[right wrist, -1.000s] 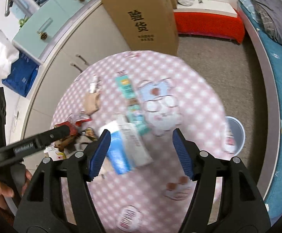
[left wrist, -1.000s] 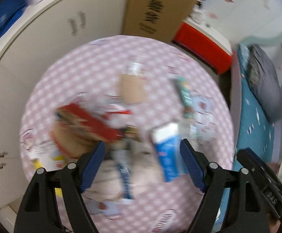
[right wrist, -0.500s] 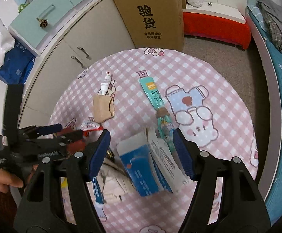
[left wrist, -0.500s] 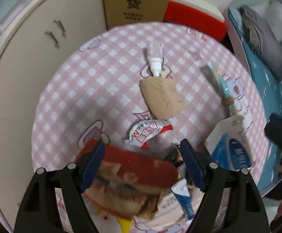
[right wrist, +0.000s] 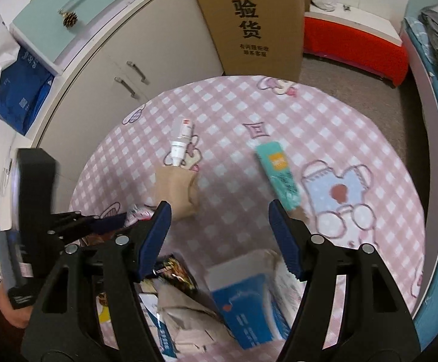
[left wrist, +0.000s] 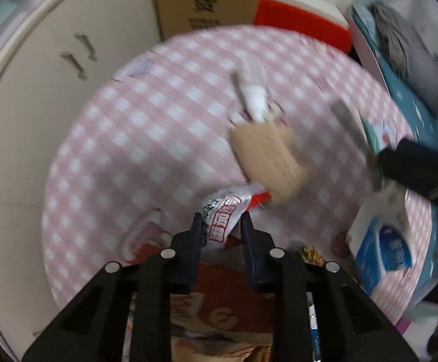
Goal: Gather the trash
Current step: 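Grasp the red-white snack wrapper with the left gripper while the right grasps tan paper, then carry both items over the blue bucket and open both grippers to drop them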
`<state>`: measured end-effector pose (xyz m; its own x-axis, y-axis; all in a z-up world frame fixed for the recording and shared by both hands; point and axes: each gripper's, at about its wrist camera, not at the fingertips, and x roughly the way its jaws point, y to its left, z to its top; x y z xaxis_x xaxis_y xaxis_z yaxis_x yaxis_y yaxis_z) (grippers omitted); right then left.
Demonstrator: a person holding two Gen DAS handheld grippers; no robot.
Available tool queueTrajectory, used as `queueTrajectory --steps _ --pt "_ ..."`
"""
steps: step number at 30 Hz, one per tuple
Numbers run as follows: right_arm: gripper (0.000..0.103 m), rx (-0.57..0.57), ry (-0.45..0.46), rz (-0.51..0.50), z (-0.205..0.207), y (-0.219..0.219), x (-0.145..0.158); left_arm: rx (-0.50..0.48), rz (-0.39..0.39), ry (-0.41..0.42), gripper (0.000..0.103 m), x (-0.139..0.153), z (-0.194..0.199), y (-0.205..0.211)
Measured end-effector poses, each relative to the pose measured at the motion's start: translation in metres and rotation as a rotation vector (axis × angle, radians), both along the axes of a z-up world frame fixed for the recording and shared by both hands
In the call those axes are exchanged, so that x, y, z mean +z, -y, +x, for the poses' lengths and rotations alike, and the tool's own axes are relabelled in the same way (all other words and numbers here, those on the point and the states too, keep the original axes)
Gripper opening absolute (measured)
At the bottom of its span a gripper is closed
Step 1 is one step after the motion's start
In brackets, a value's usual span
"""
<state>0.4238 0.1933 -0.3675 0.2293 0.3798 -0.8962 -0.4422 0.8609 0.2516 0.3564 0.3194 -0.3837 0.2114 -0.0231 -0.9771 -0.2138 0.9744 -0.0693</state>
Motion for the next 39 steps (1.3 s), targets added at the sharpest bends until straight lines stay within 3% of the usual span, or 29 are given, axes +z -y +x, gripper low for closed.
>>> queueTrajectory --steps 4,10,11,12,13,16,18,24,29,34,39 --pt "0.066 0.051 -0.027 -0.011 0.002 -0.024 -0.017 0.1 0.0 0.064 0.023 0.019 -0.001 -0.027" --pt "0.066 0.148 -0.058 -0.064 0.0 -0.06 -0.051 0.164 0.045 0.068 0.023 0.027 -0.003 -0.043" --pt "0.062 0.169 -0.058 -0.072 -0.001 -0.063 -0.055 0.169 0.048 0.063 0.023 0.027 -0.004 -0.041" --pt "0.04 0.189 -0.028 -0.082 -0.004 -0.065 -0.054 0.176 0.047 0.059 0.023 0.027 -0.005 -0.041" --pt "0.031 0.234 -0.027 -0.087 -0.007 -0.068 -0.053 0.186 0.041 0.057 0.023 0.028 -0.005 -0.04" --pt "0.019 0.275 -0.004 -0.085 -0.012 -0.065 -0.046 0.198 0.042 0.056 0.023 0.029 -0.005 -0.031" --pt "0.017 0.281 0.004 -0.067 -0.014 -0.055 -0.036 0.199 0.049 0.057 0.023 0.033 -0.004 -0.022" --pt "0.017 0.199 0.013 0.062 0.0 0.009 0.009 0.182 0.056 0.124 0.023 0.068 0.006 0.026" --pt "0.017 0.121 0.024 0.15 0.017 0.082 0.051 0.141 0.059 0.193 0.023 0.109 0.027 0.092" --pt "0.017 0.062 0.052 0.158 0.033 0.161 0.08 0.076 0.053 0.25 0.023 0.142 0.054 0.173" --pt "0.017 -0.022 0.072 0.144 0.046 0.253 0.097 -0.016 0.034 0.267 0.024 0.155 0.081 0.265"
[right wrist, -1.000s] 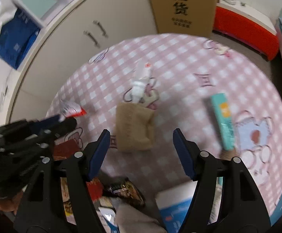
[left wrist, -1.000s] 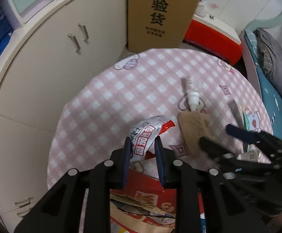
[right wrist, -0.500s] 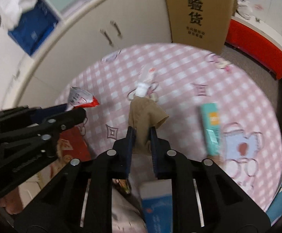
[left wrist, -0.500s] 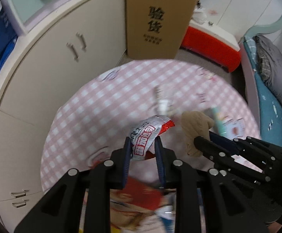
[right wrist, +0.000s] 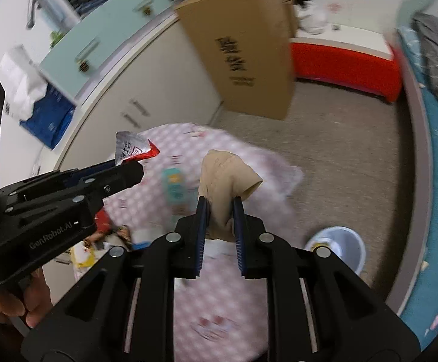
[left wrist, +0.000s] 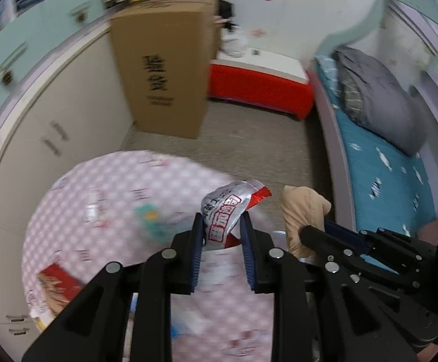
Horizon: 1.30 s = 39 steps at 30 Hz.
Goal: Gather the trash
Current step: 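Carry both items over the blue bucket and open both grippers to drop them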
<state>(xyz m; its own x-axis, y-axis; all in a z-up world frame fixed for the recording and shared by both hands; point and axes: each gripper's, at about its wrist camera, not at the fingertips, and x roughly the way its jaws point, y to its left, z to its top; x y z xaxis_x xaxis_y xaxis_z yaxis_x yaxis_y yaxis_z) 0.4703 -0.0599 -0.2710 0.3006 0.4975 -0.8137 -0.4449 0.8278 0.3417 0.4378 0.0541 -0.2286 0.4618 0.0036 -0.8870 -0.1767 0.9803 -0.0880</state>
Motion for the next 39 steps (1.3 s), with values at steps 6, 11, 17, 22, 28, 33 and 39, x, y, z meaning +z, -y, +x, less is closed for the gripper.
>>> queueTrajectory --steps 6,11,17,22,28,33,39 --pt "0.017 -0.121 -0.005 0.0 0.007 0.105 0.004 -0.13 -0.01 -0.012 0.024 -0.002 0.025 0.103" --pt "0.017 -0.208 -0.017 -0.017 0.003 0.176 -0.001 -0.232 -0.024 -0.045 0.024 -0.012 0.039 0.17" --pt "0.017 -0.284 -0.043 -0.018 -0.006 0.232 -0.009 -0.318 -0.038 -0.119 0.024 -0.034 0.045 0.224" --pt "0.017 -0.321 -0.064 -0.015 -0.012 0.253 -0.016 -0.325 -0.062 -0.171 0.04 -0.049 0.048 0.235" --pt "0.017 -0.325 -0.085 -0.015 -0.016 0.257 -0.023 -0.297 -0.082 -0.186 0.065 -0.052 0.05 0.231" --pt "0.017 -0.307 -0.089 -0.013 -0.016 0.251 -0.025 -0.278 -0.077 -0.181 0.066 -0.05 0.047 0.227" --pt "0.017 -0.281 -0.093 -0.008 -0.017 0.241 -0.027 -0.246 -0.072 -0.176 0.067 -0.047 0.042 0.213"
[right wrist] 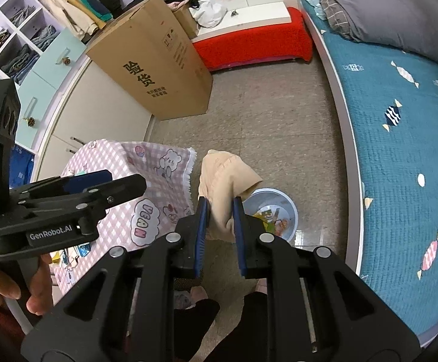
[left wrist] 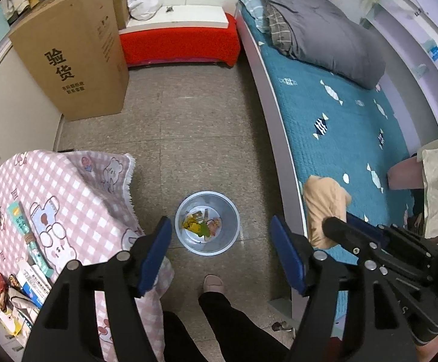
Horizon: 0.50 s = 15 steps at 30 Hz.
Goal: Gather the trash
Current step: 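Carry both items over the blue bucket and open both grippers to drop them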
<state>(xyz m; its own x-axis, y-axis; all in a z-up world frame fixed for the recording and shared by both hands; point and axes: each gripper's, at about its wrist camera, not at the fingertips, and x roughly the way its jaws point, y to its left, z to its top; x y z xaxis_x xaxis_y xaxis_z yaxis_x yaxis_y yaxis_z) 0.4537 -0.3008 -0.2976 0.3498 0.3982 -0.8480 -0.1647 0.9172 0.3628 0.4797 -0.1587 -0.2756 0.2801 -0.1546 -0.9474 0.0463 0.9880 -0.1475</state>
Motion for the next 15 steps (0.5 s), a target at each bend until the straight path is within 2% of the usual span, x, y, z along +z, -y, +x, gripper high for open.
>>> queueTrajectory --steps 10,11,12,13,15 --pt "0.02 0.038 0.001 -0.007 0.001 -0.024 -0.005 0.067 0.012 0.022 0.068 0.009 -0.015 -0.032" --pt "0.033 0.036 0.0 -0.009 0.001 -0.025 -0.006 0.072 0.012 0.023 0.068 0.01 -0.016 -0.035" --pt "0.059 0.025 0.001 -0.018 0.002 -0.026 -0.007 0.077 0.011 0.025 0.068 0.011 -0.017 -0.037" --pt "0.065 0.011 0.009 -0.028 0.003 -0.025 -0.007 0.086 0.012 0.028 0.068 0.012 -0.019 -0.041" --pt "0.065 0.013 0.016 -0.031 0.004 -0.028 -0.006 0.099 0.011 0.034 0.068 0.014 -0.023 -0.047"
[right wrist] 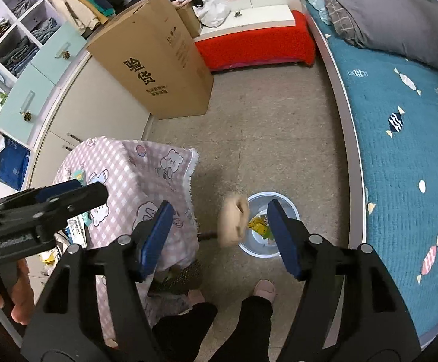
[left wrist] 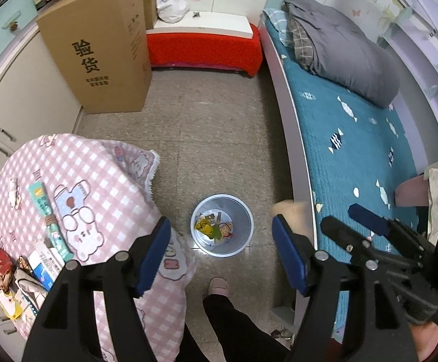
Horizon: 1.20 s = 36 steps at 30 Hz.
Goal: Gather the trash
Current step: 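Carry both items over the blue bucket and open both grippers to drop them, then grasp the white bottle with the left gripper while the right grasps the teal pouch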
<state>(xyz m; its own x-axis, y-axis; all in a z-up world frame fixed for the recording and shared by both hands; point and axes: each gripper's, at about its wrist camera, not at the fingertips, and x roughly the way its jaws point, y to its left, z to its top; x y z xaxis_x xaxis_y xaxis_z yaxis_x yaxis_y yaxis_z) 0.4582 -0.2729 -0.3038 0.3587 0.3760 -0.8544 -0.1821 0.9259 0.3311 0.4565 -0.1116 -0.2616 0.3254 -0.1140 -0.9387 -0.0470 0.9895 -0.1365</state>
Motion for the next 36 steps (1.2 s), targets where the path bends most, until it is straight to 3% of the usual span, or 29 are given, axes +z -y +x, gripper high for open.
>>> queueTrajectory --steps 10,20,27,36 --pt "0.065 0.054 0.026 -0.004 0.0 -0.028 0.013 0.075 -0.007 0.036 0.07 0.015 -0.023 -0.035" --pt "0.065 0.121 0.049 0.021 -0.015 -0.09 0.03 0.159 -0.033 0.06 0.071 0.023 -0.052 -0.096" --pt "0.066 0.141 0.048 0.03 -0.036 -0.16 0.032 0.196 -0.055 0.062 0.073 0.023 -0.079 -0.168" --pt "0.066 0.156 0.018 0.025 -0.046 -0.253 0.007 0.286 -0.085 -0.002 0.073 -0.015 -0.105 -0.289"
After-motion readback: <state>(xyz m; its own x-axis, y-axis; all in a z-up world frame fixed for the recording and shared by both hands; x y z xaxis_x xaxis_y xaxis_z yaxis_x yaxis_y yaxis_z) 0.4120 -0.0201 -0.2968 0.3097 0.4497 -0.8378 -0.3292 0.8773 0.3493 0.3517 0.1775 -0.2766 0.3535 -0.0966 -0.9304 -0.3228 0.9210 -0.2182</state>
